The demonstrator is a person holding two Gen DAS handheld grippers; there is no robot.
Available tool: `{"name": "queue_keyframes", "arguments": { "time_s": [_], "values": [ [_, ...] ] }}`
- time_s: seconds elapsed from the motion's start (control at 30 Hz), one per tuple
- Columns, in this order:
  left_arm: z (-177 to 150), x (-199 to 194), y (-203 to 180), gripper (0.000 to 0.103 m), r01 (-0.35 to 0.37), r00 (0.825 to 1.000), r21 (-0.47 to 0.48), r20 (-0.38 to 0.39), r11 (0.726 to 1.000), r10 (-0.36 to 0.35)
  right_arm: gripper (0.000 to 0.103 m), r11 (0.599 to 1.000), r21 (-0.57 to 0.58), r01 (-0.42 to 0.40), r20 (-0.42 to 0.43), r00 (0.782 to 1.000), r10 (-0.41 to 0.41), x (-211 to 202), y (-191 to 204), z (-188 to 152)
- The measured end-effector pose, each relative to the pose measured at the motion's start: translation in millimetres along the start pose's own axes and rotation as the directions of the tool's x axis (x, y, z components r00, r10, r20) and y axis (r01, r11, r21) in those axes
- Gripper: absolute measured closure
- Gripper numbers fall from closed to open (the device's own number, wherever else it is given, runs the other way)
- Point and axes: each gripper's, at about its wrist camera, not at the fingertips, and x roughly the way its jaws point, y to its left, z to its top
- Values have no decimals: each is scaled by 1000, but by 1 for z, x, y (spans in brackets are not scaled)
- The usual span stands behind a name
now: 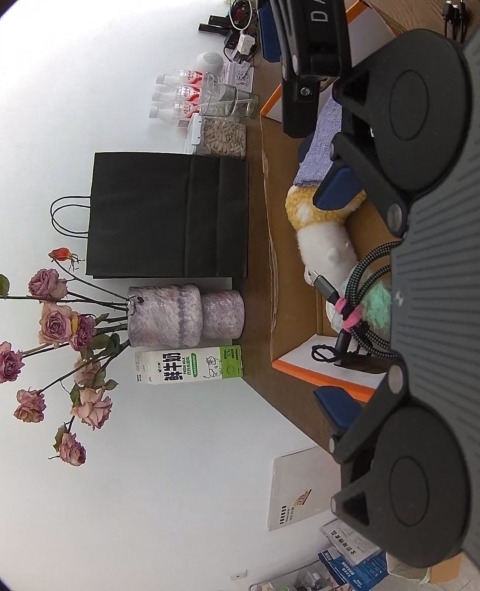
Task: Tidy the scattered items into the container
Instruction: 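Lift the lid and purple bag into the box and open both tools, then withdraw both tools from the box back over the table items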
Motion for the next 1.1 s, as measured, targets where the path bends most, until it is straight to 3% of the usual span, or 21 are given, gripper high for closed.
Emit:
{"name": "queue_keyframes", "arguments": {
  "time_s": [0.6,0.83,1.1],
  "values": [
    [0,-42,3,0,0,1000,-20,24,1000,1,0,1000,-20,8,-5,1000,-8,-41,4,-17],
    [-25,-60,4,0,31,1000,-13,0,999,-31,0,1000,-21,22,-33,999,-22,-58,0,-54],
    [-58,-71,7,0,52,997,23,-57,998,-51,0,999,-34,27,-128,991,-31,-67,-8,-109]
  ]
}}
